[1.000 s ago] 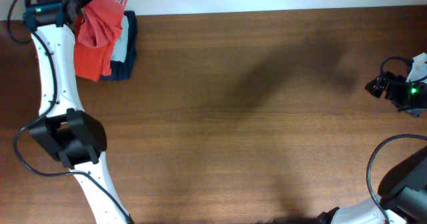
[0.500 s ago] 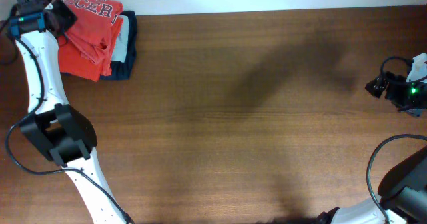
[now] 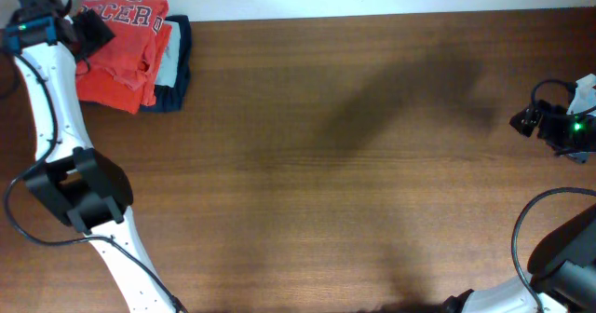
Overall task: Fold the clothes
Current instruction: 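Press the orange shirt flat onto the stack with the left gripper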
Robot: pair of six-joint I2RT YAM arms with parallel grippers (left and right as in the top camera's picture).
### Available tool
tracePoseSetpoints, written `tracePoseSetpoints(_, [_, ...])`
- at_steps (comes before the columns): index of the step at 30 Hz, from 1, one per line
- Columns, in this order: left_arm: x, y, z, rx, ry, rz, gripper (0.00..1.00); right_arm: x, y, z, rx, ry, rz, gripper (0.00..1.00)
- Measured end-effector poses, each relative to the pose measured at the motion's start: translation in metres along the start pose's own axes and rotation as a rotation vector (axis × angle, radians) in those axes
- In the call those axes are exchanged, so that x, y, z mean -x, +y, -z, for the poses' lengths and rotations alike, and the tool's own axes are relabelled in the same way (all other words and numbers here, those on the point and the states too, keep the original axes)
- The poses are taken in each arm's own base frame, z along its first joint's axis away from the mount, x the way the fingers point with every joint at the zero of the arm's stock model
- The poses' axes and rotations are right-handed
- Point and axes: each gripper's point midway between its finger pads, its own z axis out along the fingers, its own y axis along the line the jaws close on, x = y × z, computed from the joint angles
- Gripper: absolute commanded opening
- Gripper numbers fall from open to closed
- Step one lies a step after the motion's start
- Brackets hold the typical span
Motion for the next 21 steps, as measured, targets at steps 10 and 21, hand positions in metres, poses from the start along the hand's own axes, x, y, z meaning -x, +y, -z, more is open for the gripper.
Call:
tracePoseSetpoints(10, [0.041,-0.003,0.093,-0.071,-0.114,0.003,0.01,0.0,0.0,0.0,0.0,0.0,0.0,0.98])
tracePoseSetpoints(21, [0.051,-0.046,0.108,-0.321,-0.139,-0.069,0.0,0.0,0.0,0.0,0.0,0.0,0.0,0.98])
